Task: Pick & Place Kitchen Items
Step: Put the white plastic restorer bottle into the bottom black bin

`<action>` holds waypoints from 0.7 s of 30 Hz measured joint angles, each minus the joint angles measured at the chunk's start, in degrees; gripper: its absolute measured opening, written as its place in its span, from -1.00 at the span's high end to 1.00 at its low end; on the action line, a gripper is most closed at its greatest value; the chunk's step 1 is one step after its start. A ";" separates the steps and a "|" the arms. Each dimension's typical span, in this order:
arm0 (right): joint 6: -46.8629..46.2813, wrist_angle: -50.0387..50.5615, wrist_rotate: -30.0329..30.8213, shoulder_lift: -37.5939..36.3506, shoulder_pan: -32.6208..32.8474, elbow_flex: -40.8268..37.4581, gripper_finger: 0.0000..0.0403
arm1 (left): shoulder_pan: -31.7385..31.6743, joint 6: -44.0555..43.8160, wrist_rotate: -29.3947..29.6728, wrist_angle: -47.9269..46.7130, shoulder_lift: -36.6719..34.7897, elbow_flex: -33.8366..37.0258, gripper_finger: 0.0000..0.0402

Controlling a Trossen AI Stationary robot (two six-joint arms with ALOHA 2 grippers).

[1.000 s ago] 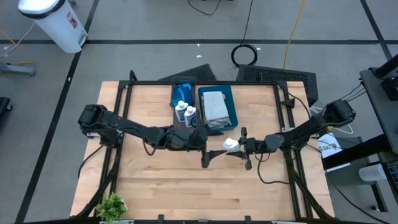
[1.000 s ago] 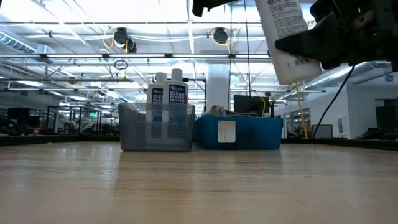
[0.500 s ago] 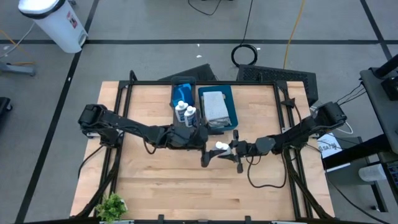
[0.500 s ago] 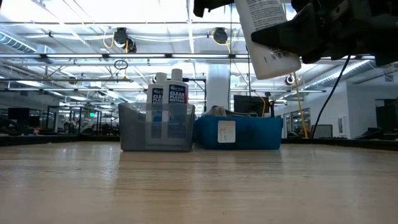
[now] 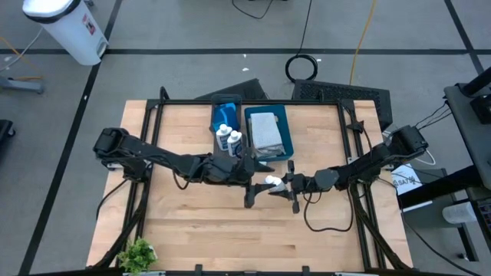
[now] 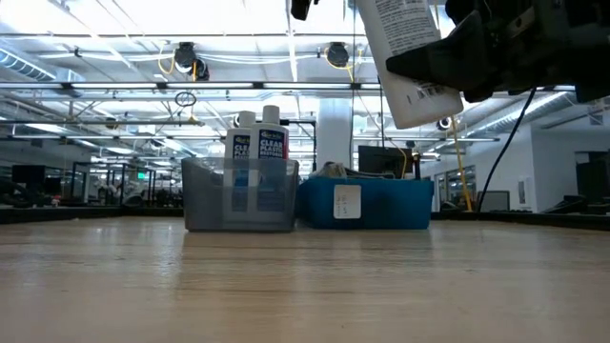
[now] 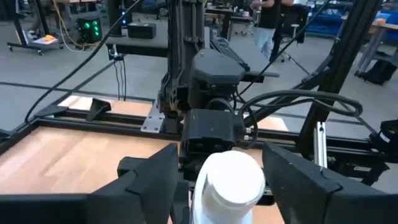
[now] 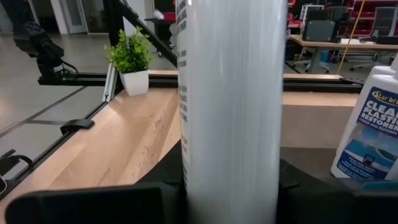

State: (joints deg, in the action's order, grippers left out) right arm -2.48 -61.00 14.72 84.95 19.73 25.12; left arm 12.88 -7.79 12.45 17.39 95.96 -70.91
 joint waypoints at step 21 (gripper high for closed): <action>-1.64 -0.49 0.00 0.00 -0.02 -0.02 0.56 | -0.10 0.42 0.06 -2.37 -0.06 0.00 0.36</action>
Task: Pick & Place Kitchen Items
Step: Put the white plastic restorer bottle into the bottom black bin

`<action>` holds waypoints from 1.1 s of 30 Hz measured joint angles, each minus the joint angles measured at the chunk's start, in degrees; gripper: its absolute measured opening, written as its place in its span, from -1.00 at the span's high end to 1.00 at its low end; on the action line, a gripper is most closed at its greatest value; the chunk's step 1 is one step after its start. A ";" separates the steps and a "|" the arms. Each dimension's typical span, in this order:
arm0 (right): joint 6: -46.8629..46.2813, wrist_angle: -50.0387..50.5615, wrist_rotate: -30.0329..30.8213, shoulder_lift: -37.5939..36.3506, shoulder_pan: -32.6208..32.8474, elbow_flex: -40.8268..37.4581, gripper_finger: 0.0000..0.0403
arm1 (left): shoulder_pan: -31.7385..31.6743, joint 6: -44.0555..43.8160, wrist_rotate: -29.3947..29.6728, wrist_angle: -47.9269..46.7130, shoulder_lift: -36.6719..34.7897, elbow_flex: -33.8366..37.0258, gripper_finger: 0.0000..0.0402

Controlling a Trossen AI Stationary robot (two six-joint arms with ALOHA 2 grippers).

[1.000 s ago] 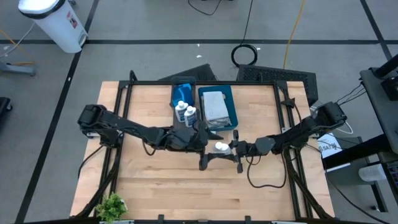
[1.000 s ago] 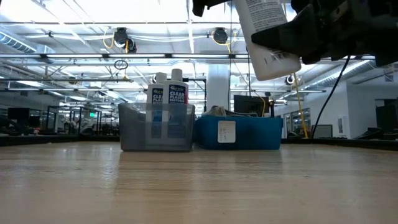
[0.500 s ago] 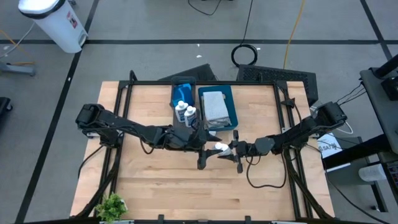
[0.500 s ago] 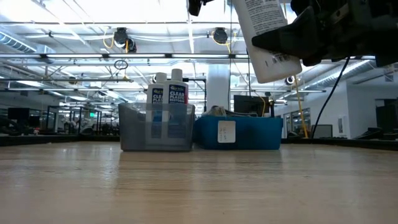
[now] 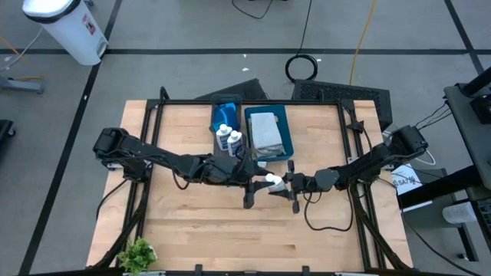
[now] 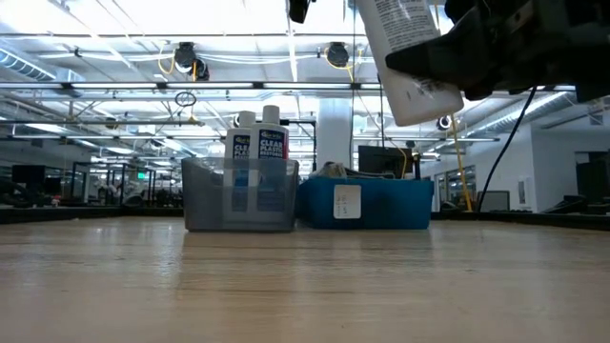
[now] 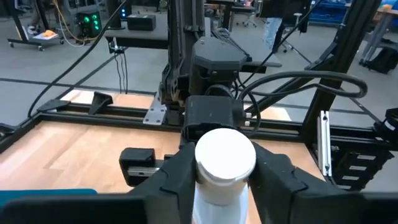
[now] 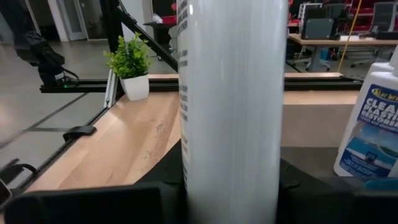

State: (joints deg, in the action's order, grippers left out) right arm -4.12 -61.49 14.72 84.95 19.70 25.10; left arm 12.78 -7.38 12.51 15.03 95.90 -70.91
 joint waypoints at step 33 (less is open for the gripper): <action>0.33 12.54 3.02 -13.22 1.05 -2.45 -0.44 | 0.12 -13.35 25.08 -37.90 -15.06 5.91 0.40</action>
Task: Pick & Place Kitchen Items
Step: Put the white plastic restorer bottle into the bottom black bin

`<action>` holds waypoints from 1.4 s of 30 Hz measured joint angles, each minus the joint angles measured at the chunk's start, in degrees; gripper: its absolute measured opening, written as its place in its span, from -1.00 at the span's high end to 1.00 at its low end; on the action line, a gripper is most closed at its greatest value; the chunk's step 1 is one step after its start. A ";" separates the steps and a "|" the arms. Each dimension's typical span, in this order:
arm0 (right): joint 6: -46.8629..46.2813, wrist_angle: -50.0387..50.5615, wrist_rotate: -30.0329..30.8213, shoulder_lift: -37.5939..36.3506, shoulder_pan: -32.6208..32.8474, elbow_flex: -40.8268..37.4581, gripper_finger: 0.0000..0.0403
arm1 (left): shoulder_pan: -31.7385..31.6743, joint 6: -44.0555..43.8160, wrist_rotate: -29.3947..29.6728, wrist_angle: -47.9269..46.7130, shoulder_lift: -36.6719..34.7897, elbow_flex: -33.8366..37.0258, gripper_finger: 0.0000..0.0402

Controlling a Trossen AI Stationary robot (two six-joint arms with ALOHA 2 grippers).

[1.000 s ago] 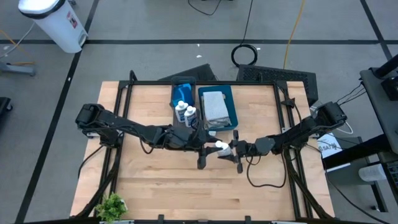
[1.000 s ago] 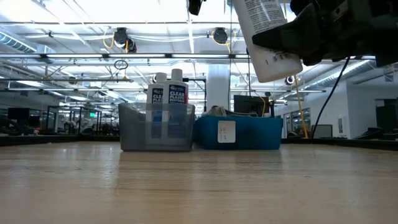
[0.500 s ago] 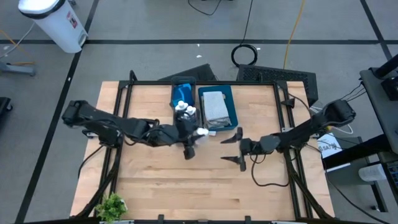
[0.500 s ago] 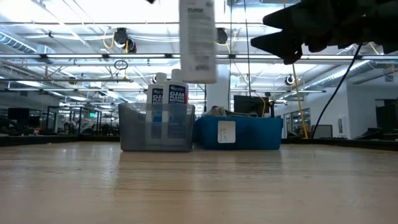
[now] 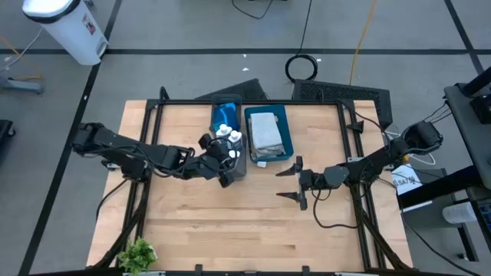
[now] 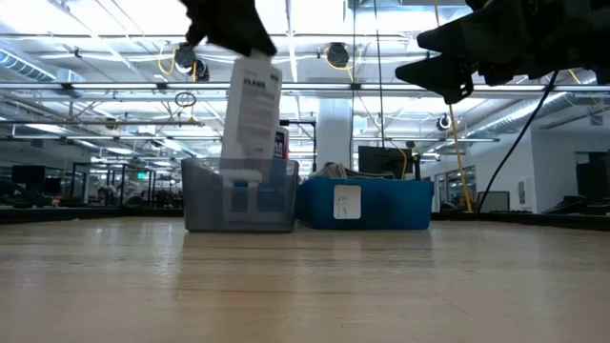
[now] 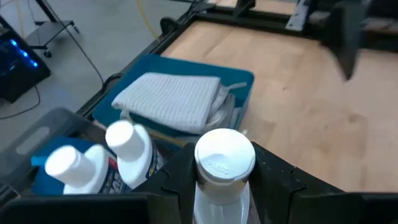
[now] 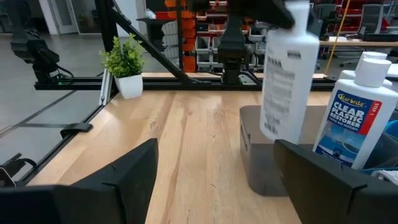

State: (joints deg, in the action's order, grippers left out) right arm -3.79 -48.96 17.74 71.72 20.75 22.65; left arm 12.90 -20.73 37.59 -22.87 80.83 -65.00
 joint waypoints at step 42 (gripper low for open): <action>0.09 -0.47 0.11 0.04 0.00 0.00 -0.43 | -6.24 -0.75 -3.22 19.88 -2.71 15.61 -0.22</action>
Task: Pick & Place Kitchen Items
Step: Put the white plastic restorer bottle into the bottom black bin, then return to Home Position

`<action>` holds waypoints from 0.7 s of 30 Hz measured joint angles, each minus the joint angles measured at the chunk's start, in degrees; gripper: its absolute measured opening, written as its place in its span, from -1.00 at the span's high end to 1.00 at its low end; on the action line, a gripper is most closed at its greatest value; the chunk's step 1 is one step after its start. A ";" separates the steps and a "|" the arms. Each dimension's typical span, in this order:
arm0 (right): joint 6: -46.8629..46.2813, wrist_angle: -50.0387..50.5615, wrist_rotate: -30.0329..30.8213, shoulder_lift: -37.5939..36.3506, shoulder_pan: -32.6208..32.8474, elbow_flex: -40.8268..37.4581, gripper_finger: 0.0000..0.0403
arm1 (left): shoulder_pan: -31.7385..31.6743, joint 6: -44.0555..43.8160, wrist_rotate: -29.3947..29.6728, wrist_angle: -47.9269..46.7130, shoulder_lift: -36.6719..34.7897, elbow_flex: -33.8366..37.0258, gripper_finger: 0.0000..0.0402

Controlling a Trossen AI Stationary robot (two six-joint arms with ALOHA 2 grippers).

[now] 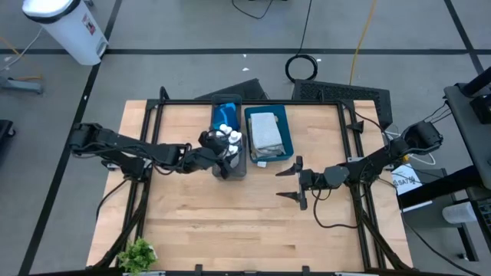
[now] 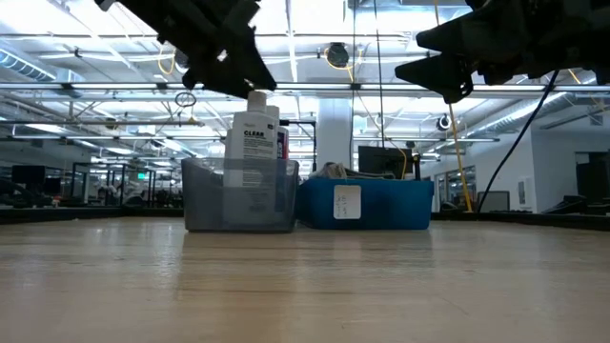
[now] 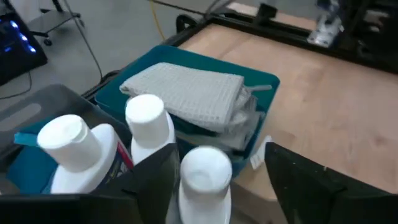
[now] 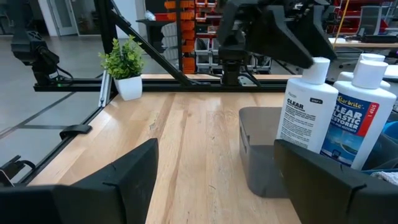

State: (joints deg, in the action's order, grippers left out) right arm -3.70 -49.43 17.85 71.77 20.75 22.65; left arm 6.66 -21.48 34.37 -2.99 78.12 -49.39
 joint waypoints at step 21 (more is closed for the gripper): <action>-1.03 6.28 -0.07 -0.10 -0.03 -0.04 -0.43 | 4.26 7.92 -15.14 -14.99 -37.79 0.00 -0.48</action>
State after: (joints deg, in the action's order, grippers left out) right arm -4.73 -43.15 17.78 71.67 20.72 22.61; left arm 10.92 -13.56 19.23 -17.98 40.33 -49.39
